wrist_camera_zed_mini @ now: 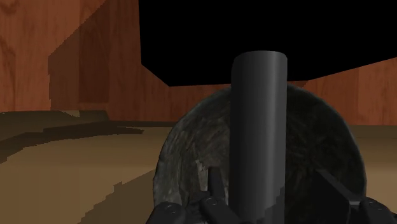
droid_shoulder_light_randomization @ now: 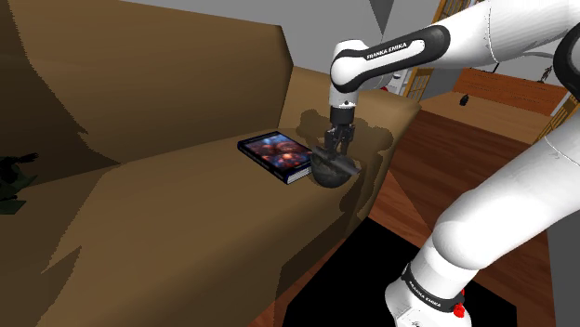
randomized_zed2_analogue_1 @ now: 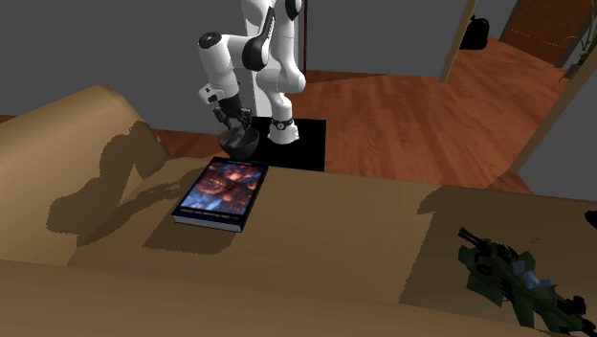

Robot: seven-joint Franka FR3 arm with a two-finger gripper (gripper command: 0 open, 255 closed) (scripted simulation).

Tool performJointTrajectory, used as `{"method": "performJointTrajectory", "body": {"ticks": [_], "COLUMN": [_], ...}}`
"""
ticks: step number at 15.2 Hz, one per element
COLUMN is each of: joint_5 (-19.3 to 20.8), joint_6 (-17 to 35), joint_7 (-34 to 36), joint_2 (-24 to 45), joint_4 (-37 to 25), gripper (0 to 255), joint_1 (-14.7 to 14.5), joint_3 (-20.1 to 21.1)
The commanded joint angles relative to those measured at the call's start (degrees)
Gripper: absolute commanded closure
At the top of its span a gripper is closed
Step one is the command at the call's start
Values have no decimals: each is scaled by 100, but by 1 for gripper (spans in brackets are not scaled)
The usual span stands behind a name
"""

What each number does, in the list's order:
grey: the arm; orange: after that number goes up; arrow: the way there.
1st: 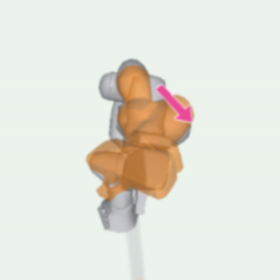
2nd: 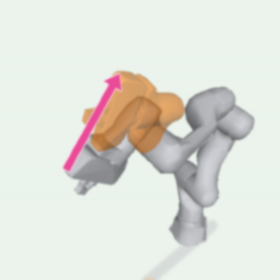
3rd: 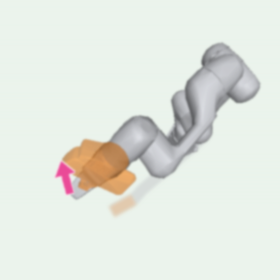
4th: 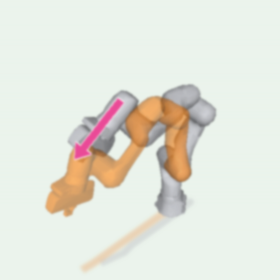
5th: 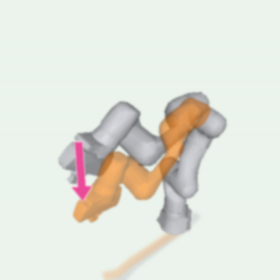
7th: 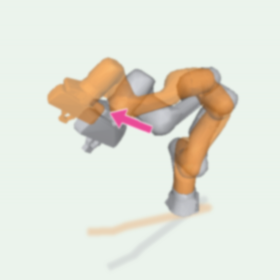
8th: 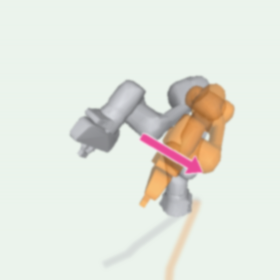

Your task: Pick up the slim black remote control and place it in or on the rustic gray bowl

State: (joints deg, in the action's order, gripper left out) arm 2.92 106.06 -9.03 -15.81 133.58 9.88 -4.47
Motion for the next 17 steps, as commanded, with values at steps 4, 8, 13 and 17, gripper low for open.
{"method": "performJointTrajectory", "body": {"ticks": [4,8,13,17], "joint_5": [0,-16,-20,-21], "joint_6": [1,-580,-730,-729], "joint_7": [0,-5,-7,-7], "joint_2": [0,-14,-5,-6], "joint_4": [0,-567,-725,-724], "gripper": [0,0,0,0], "joint_1": [0,-11,-14,-14], "joint_3": [0,17,21,21]}}
